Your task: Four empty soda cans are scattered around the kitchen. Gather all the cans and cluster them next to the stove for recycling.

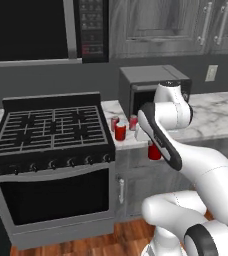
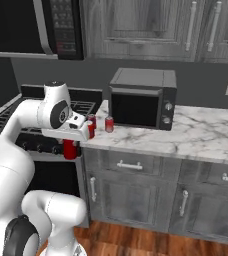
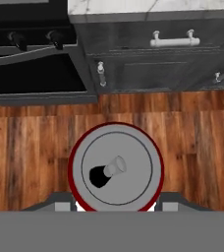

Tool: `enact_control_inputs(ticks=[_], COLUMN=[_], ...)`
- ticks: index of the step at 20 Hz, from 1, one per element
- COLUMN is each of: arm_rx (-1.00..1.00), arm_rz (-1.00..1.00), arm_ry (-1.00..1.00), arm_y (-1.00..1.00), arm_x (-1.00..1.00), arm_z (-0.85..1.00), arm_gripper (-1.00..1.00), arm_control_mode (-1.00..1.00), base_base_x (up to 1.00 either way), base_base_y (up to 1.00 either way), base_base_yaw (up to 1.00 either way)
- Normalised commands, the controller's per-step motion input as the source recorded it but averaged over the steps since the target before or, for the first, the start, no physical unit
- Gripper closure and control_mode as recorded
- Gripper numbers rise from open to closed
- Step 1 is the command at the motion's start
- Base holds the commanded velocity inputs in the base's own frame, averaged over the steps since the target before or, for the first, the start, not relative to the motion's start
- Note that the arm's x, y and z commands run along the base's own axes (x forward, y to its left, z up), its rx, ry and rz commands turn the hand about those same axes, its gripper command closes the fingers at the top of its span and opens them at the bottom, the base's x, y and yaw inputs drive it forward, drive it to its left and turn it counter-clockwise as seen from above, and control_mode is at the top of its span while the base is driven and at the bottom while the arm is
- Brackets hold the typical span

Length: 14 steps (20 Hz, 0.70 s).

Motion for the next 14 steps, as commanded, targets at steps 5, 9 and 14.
enact_control_inputs(ticks=[5,9,14], arm_rx=[0.00,0.00,0.00], arm_rz=[0.00,0.00,0.00], arm_ry=[0.00,0.00,0.00], arm_y=[0.00,0.00,0.00], arm_x=[0.00,0.00,0.00], arm_z=[0.00,0.00,0.00], arm_gripper=[1.00,1.00,1.00], arm_control_mode=[1.00,1.00,1.00], base_base_x=[0.35,0.37,0.38], base_base_y=[-0.32,-0.32,-0.33], base_base_yaw=[0.10,0.09,0.09])
